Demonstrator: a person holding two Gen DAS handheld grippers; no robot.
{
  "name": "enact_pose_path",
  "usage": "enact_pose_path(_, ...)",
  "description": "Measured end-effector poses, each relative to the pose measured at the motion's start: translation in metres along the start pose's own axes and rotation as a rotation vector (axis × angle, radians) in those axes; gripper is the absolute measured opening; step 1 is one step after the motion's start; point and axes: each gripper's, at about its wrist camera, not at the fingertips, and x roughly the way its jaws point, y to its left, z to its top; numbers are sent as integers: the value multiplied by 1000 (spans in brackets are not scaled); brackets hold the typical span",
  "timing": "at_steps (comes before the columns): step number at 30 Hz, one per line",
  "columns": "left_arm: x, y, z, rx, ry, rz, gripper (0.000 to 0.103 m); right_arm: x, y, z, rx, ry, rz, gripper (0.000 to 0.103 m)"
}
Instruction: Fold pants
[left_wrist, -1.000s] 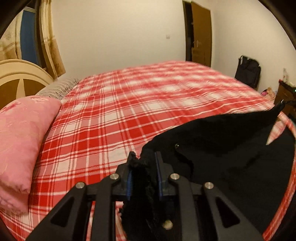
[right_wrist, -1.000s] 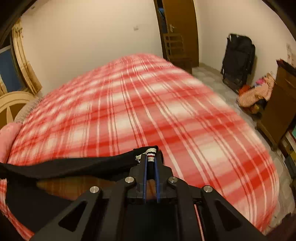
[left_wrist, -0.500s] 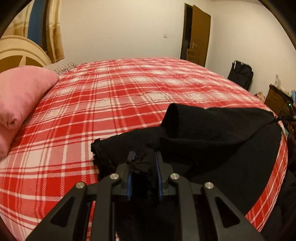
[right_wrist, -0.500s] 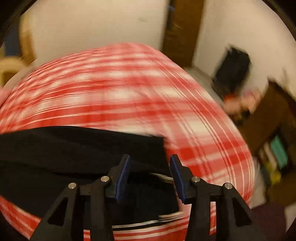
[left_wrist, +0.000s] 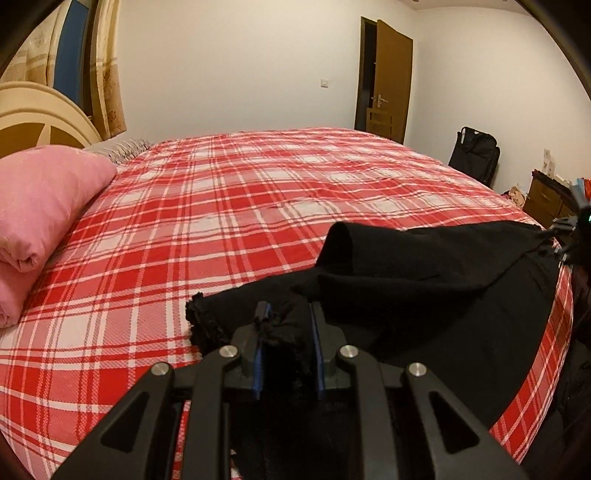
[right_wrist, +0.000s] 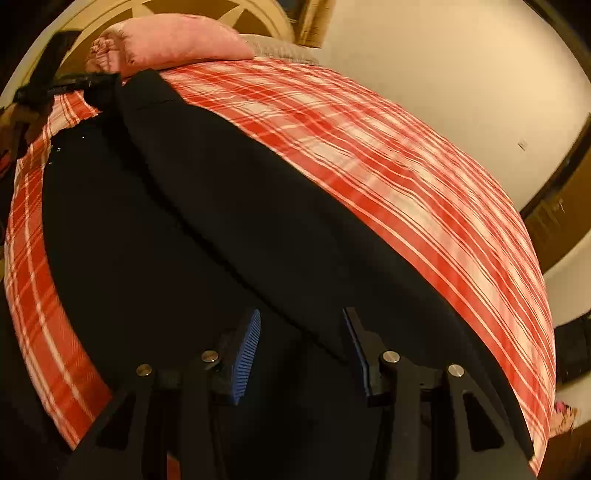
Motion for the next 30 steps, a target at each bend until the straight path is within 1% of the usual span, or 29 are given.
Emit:
enact_pose_path(3,-8,-1,4,1,-20,-10,21,18,9,9,-35,12,0,46)
enact_pose_path(4,-11,-2,6,2,-26,-17,21,24,10,11,-38,18,-10,45)
enact_pose_path(5,-13,-2,8,3,-29,-22,21,26,7,13,-23,23,-7,42)
enact_pose_path(6,-14,-2,10,5,-33,-26,21,27,3,14,7,22,11,27)
enact_pose_path(7,-14,-3,11,6,-35,-31,21,29,-4,15,42,21,31,7)
enact_pose_path(8,-15,-3,12,8,-35,-34,21,30,-8,18,55,24,29,4)
enact_pose_path(10,-14,-4,13,13,-36,-37,21,25,-11,19,72,20,42,2)
enact_pose_path(12,-13,-4,14,9,-35,-40,21,16,-10,23,62,6,38,2)
enact_pose_path(16,-14,-4,15,10,-40,-42,20,-23,-12,21,44,-37,38,2)
enact_pose_path(19,-24,-5,17,27,-62,-48,20,-53,-13,12,50,-61,57,2)
enact_pose_path(21,-33,-6,17,34,-74,-54,20,-62,-9,6,49,-62,68,2)
enact_pose_path(24,-46,-10,13,54,-81,-60,21,-59,7,-7,21,-25,100,2)
enact_pose_path(26,-50,-14,7,65,-71,-65,20,-51,22,-19,-8,6,126,2)
enact_pose_path(28,-49,-18,-5,69,-43,-63,20,-43,34,-31,-18,40,149,2)
enact_pose_path(30,-46,-17,-16,51,-19,-59,20,-35,38,-35,-20,58,159,2)
